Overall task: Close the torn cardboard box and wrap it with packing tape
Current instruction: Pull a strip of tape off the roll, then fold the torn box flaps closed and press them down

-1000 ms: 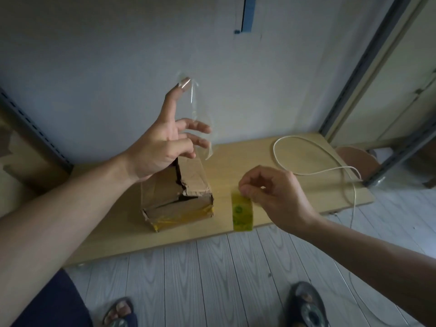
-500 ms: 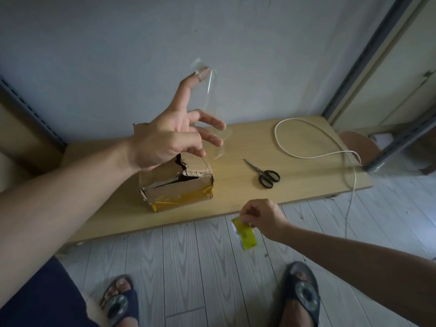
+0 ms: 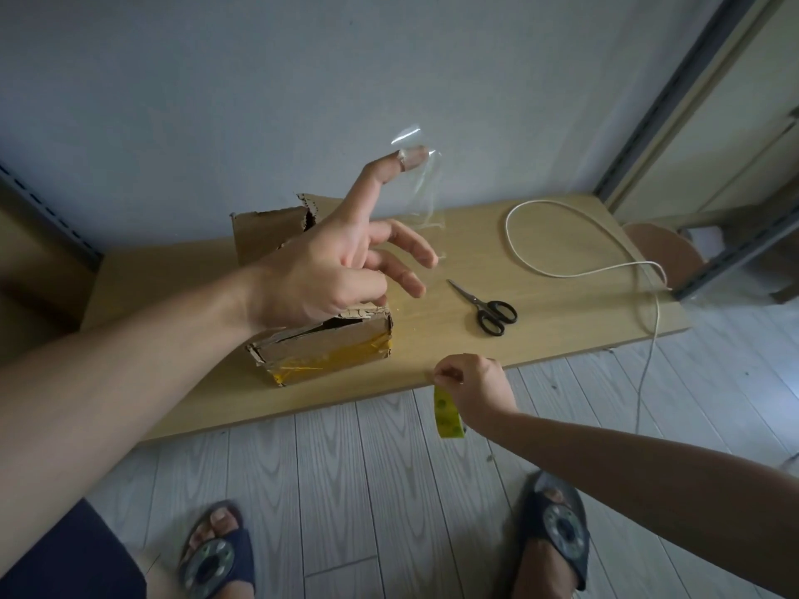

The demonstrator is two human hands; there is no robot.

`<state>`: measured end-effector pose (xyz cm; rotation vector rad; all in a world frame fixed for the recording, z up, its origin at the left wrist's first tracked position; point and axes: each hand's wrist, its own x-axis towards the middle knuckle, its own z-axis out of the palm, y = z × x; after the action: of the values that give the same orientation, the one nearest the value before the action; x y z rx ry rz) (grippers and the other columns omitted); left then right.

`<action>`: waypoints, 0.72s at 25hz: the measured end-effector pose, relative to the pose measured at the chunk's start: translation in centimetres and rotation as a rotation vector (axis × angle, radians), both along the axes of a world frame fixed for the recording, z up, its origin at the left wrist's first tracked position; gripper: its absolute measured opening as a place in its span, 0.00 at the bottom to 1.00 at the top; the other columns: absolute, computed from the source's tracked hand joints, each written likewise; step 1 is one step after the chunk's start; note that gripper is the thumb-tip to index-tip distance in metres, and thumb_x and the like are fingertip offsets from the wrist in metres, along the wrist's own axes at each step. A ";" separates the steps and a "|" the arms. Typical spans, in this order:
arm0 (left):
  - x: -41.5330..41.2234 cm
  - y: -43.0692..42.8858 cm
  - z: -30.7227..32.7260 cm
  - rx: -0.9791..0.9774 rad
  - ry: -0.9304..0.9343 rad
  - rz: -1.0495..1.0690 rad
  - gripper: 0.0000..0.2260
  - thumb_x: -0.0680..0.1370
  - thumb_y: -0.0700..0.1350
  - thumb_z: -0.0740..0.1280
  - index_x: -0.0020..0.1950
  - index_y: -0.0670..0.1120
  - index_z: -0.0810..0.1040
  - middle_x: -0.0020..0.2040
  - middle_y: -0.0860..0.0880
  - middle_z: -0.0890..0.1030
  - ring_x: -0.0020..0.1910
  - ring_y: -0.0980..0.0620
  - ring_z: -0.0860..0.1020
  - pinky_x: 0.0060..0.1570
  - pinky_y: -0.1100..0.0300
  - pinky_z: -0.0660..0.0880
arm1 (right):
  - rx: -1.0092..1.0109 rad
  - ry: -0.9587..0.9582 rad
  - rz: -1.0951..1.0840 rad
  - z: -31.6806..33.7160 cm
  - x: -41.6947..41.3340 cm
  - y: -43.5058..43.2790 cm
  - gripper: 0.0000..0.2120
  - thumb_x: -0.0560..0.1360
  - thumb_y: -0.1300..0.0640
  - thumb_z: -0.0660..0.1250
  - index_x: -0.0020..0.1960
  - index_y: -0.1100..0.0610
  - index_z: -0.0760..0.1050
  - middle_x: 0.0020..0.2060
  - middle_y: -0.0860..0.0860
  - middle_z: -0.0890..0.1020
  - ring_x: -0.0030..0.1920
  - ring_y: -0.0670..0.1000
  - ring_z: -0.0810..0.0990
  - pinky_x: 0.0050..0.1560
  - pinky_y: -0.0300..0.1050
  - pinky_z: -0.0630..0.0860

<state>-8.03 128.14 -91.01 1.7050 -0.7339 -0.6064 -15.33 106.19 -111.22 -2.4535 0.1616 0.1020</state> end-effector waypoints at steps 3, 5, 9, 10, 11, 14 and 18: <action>-0.3 0.0 -0.2 0.008 -0.004 -0.024 0.44 0.71 0.28 0.59 0.76 0.68 0.54 0.58 0.37 0.77 0.54 0.39 0.82 0.48 0.32 0.74 | -0.080 -0.036 -0.061 -0.1 -0.1 0.6 0.06 0.75 0.60 0.69 0.44 0.52 0.84 0.41 0.46 0.82 0.39 0.47 0.79 0.39 0.47 0.81; -0.4 0.0 -0.4 0.024 -0.010 -0.039 0.44 0.72 0.27 0.60 0.76 0.68 0.54 0.58 0.38 0.77 0.54 0.40 0.82 0.51 0.28 0.73 | -0.099 -0.038 -0.100 0.0 0.1 0.8 0.07 0.75 0.60 0.69 0.43 0.51 0.84 0.41 0.46 0.82 0.39 0.48 0.79 0.38 0.48 0.81; -0.3 0.1 -0.6 0.044 0.003 -0.042 0.44 0.73 0.27 0.60 0.76 0.67 0.54 0.58 0.38 0.77 0.54 0.40 0.82 0.52 0.34 0.76 | -0.129 -0.013 -0.116 0.2 0.9 0.4 0.04 0.74 0.56 0.71 0.43 0.49 0.84 0.37 0.44 0.81 0.47 0.50 0.75 0.44 0.46 0.75; -0.3 0.1 -0.6 0.043 0.005 -0.038 0.44 0.72 0.27 0.60 0.76 0.68 0.54 0.58 0.38 0.77 0.54 0.40 0.82 0.51 0.38 0.76 | -0.102 -0.002 -0.124 0.1 1.3 -0.1 0.03 0.73 0.57 0.72 0.42 0.50 0.84 0.36 0.43 0.80 0.47 0.50 0.75 0.45 0.46 0.75; -0.3 0.1 -0.7 0.044 0.007 -0.035 0.44 0.72 0.28 0.60 0.76 0.68 0.54 0.58 0.38 0.77 0.54 0.40 0.82 0.51 0.41 0.76 | -0.072 0.014 -0.127 0.0 1.5 -0.5 0.03 0.73 0.57 0.72 0.42 0.51 0.84 0.34 0.42 0.79 0.46 0.51 0.76 0.44 0.44 0.74; -0.3 0.0 -0.8 0.052 0.008 -0.038 0.45 0.72 0.27 0.60 0.75 0.70 0.55 0.58 0.39 0.77 0.54 0.39 0.82 0.52 0.33 0.75 | -0.034 0.082 -0.074 0.2 2.0 -1.4 0.02 0.73 0.58 0.73 0.43 0.53 0.84 0.34 0.43 0.78 0.43 0.48 0.77 0.39 0.38 0.70; -0.4 -0.3 -1.1 0.061 0.011 -0.047 0.45 0.73 0.27 0.60 0.75 0.69 0.54 0.58 0.39 0.77 0.55 0.39 0.82 0.54 0.29 0.74 | -0.043 0.098 -0.049 0.3 2.4 -1.9 0.01 0.71 0.56 0.74 0.43 0.52 0.85 0.36 0.45 0.81 0.40 0.45 0.77 0.37 0.36 0.71</action>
<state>-8.44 127.88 -92.10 1.7436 -0.7565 -0.6765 -12.96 104.29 -110.90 -2.4867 0.2699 0.1993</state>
